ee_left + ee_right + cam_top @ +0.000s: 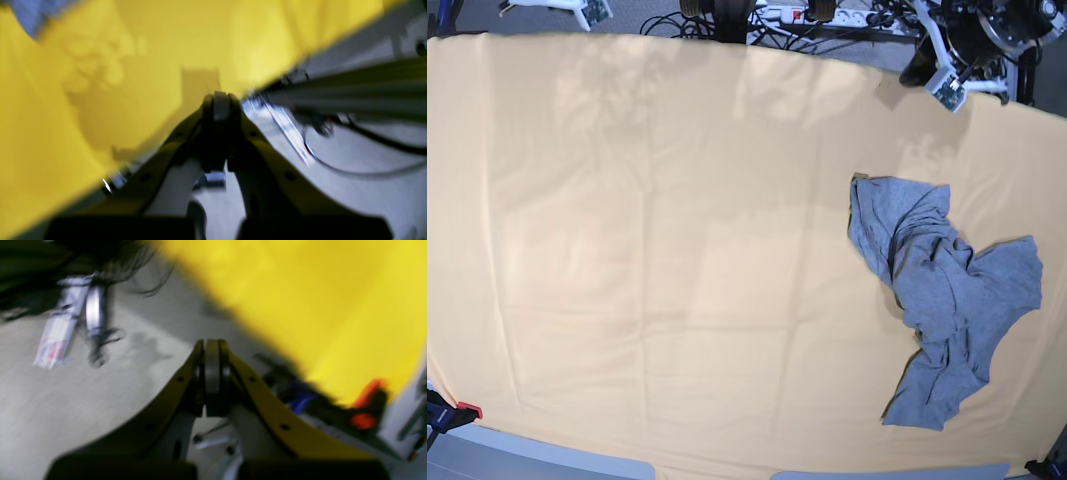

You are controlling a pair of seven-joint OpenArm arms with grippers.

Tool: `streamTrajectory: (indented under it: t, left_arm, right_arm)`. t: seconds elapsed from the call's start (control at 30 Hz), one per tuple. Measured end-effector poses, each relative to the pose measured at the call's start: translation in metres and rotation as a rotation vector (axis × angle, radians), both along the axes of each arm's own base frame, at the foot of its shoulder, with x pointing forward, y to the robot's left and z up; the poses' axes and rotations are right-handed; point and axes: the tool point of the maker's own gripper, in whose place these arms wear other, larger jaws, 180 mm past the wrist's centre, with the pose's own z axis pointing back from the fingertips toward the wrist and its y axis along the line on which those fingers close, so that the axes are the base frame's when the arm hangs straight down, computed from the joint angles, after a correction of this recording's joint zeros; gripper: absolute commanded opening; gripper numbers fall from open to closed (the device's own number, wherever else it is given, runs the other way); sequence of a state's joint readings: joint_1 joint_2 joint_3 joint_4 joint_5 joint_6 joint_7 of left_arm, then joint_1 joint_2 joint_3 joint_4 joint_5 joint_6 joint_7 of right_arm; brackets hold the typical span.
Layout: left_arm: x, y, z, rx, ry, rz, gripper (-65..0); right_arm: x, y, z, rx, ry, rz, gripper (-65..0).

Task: Layout the t-shirt on the table in an organized manner, then fold the t-shirt properly
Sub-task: 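Lower the left gripper onto the crumpled grey t-shirt and grasp it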

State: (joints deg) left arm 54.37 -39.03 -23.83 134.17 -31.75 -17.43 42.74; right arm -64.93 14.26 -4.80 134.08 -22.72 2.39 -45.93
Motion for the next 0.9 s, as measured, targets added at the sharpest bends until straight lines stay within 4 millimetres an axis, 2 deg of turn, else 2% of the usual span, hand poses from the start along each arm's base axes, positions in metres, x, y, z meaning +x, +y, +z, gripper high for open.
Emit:
streamTrajectory:
  t: [0.13,0.3,0.4,0.5,0.53,0.63,0.73,0.83,0.87,0.9]
  left_arm:
    - [0.036,-0.005,0.021,-0.046,-0.152,0.027,-65.0]
    - [0.073,-0.013,0.052,-0.112,-0.332,0.027,-65.0]
    - [0.088,-0.015,0.066,-0.124,-0.395,0.02,-65.0]
    - [0.093,-0.024,0.073,-0.185,-0.423,-0.038,-65.0]
    - [0.098,-0.02,0.07,-0.205,-0.422,-0.022,-65.0]
    - [0.116,0.007,0.043,-0.163,-0.372,0.053,-65.0]
    - [0.123,0.007,0.028,-0.216,-0.328,0.039,-65.0]
    - [0.129,0.01,0.001,-0.225,-0.26,0.067,-65.0]
    - [0.132,0.01,-0.004,-0.225,-0.249,0.069,-60.6]
    - [0.136,0.01,-0.009,-0.227,-0.24,0.071,-51.8]
  right_arm:
    - [0.032,-0.011,0.011,-0.069,-0.113,-0.01,-65.0]
    - [0.057,-0.008,0.018,-0.06,-0.196,0.003,-65.0]
    - [0.065,-0.007,0.02,-0.056,-0.223,0.006,-65.0]
    - [0.064,-0.007,0.02,-0.057,-0.22,0.007,-65.0]
    - [0.064,-0.007,0.02,-0.056,-0.22,0.006,-65.0]
    - [0.064,-0.008,0.02,-0.057,-0.22,0.007,-65.0]
    - [0.064,-0.007,0.02,-0.054,-0.221,0.006,-65.0]
    - [0.065,-0.007,0.02,-0.056,-0.223,0.007,-65.0]
    - [0.065,-0.008,0.02,-0.057,-0.222,0.008,-65.0]
    - [0.065,-0.008,0.02,-0.057,-0.222,0.009,-65.0]
